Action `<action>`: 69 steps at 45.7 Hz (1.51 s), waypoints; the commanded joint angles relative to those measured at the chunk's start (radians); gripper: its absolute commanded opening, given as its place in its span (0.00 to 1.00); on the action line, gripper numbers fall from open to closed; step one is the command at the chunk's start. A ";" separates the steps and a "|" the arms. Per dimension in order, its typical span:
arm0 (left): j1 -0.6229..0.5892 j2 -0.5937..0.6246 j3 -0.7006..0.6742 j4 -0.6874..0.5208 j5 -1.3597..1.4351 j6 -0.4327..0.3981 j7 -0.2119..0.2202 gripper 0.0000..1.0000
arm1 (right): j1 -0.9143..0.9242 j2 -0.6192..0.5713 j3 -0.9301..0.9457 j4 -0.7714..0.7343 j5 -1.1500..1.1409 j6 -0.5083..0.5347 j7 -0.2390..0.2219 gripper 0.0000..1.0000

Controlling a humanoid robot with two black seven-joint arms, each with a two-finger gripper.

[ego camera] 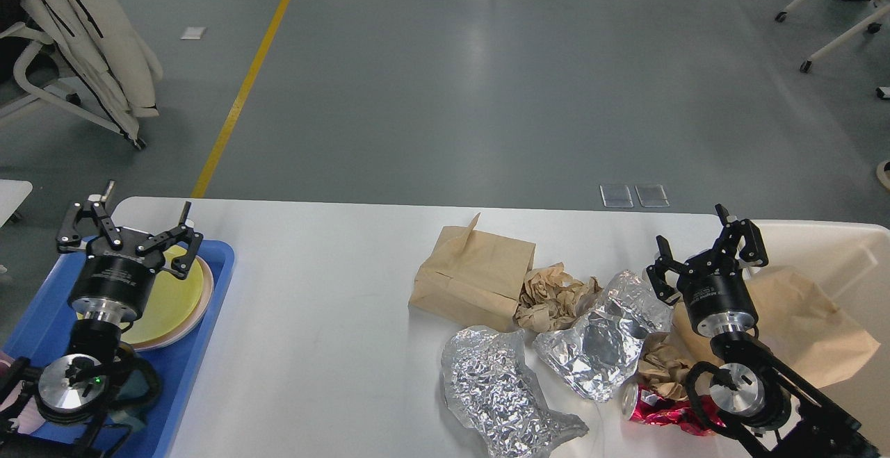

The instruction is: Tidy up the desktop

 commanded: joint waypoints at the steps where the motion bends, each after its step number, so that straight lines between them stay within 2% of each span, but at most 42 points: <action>1: -0.003 -0.107 0.014 0.043 0.001 -0.031 0.001 0.96 | 0.001 0.000 0.000 0.000 0.000 0.000 0.000 1.00; 10: -0.080 -0.135 0.013 0.179 0.099 -0.086 -0.003 0.96 | -0.001 0.000 0.000 0.000 0.000 0.000 0.000 1.00; 16: -0.130 -0.132 0.011 0.239 0.111 -0.092 -0.005 0.97 | 0.001 0.000 0.000 0.000 0.000 0.000 0.000 1.00; 24: -0.127 -0.153 0.016 0.248 0.123 -0.138 -0.008 0.97 | 0.001 0.000 0.000 0.000 0.000 0.000 0.000 1.00; 39: -0.138 -0.181 0.013 0.267 0.123 -0.138 -0.011 0.97 | 0.001 0.000 0.000 0.000 0.000 0.000 0.000 1.00; 56: -0.144 -0.155 0.000 0.297 0.110 -0.153 -0.002 0.97 | 0.001 0.000 0.000 -0.001 0.000 -0.001 0.000 1.00; 65: -0.150 -0.155 -0.004 0.351 0.096 -0.248 0.003 0.97 | 0.001 0.000 0.000 0.000 0.000 0.000 0.000 1.00; 69: -0.161 -0.155 0.000 0.366 0.090 -0.259 0.004 0.97 | 0.001 0.000 0.000 0.000 0.000 0.000 0.000 1.00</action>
